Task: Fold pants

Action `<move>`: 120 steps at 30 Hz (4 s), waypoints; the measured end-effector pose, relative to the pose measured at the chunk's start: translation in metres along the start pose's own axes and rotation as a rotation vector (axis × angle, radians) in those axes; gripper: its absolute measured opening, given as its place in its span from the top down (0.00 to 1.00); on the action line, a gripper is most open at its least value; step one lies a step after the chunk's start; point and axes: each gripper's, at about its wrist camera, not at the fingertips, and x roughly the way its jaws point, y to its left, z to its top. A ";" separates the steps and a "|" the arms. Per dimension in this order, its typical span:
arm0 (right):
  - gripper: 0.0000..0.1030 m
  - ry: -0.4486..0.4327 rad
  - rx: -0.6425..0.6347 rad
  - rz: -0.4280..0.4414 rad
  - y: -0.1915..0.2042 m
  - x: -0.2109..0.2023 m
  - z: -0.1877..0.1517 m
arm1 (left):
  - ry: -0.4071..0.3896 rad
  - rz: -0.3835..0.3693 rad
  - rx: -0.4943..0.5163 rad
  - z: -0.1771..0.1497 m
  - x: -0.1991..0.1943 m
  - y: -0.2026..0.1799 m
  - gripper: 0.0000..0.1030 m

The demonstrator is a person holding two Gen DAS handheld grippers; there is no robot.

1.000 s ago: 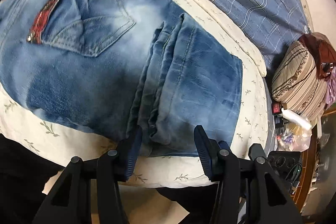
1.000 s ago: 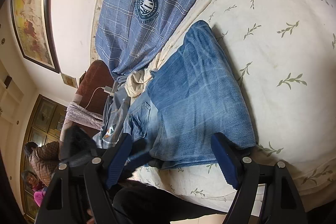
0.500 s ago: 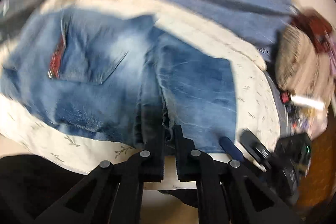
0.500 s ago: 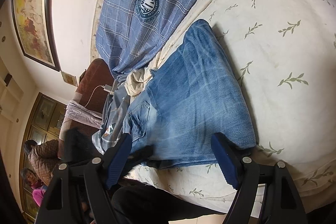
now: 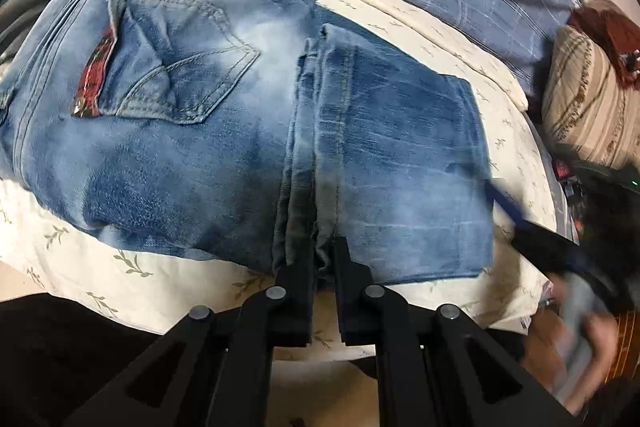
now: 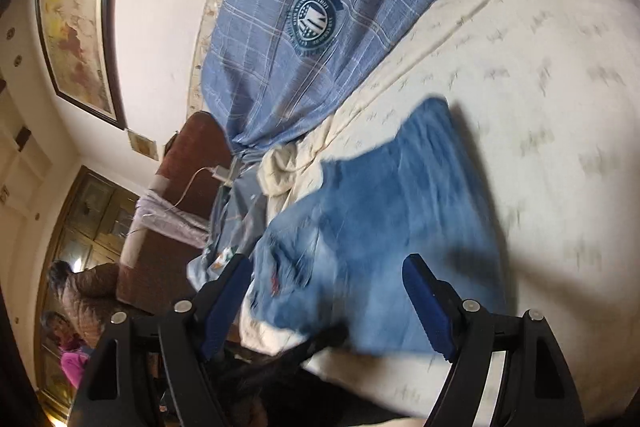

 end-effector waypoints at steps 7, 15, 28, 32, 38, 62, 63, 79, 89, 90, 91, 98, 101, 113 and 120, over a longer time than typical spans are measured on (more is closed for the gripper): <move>0.19 0.039 0.084 -0.034 -0.029 0.023 0.007 | -0.206 -0.091 0.084 0.029 -0.058 -0.017 0.64; 0.18 0.039 0.085 0.034 -0.039 0.018 0.004 | -0.032 0.110 0.108 0.101 0.049 -0.026 0.91; 0.17 0.021 0.016 0.130 0.011 0.000 0.031 | -0.146 0.161 0.219 0.090 0.023 -0.040 0.58; 0.16 0.162 0.138 0.165 -0.009 0.057 0.067 | -0.123 0.138 0.152 0.089 0.026 -0.024 0.58; 0.16 0.093 0.223 0.106 -0.023 0.053 0.079 | -0.194 0.118 0.189 0.086 0.014 -0.020 0.57; 0.17 0.219 0.146 -0.170 -0.034 0.015 -0.018 | -0.223 0.279 0.276 0.101 0.050 -0.015 0.29; 0.19 0.229 0.142 -0.188 -0.031 0.018 -0.019 | -0.217 0.266 0.267 0.102 0.049 -0.013 0.29; 0.85 0.182 -0.040 -0.385 0.012 -0.008 -0.020 | -0.238 0.262 0.283 0.097 0.049 -0.012 0.28; 0.25 0.156 0.047 -0.320 -0.002 -0.015 -0.005 | -0.235 0.266 0.288 0.097 0.049 -0.013 0.27; 0.25 0.128 -0.017 -0.335 0.010 -0.016 0.007 | -0.233 0.267 0.287 0.097 0.049 -0.013 0.27; 0.25 0.113 -0.038 -0.339 0.015 -0.014 0.015 | -0.233 0.267 0.288 0.097 0.049 -0.013 0.27; 0.25 0.135 -0.074 -0.355 -0.007 0.045 0.081 | -0.228 0.254 0.289 0.097 0.049 -0.011 0.27; 0.29 0.152 -0.041 -0.346 -0.021 0.061 0.079 | -0.222 0.246 0.287 0.098 0.050 -0.010 0.27; 0.79 0.115 -0.073 -0.510 -0.018 0.064 0.065 | -0.219 0.244 0.289 0.099 0.051 -0.010 0.25; 0.69 0.055 -0.155 -0.476 0.021 0.018 0.052 | -0.218 0.245 0.285 0.099 0.051 -0.011 0.25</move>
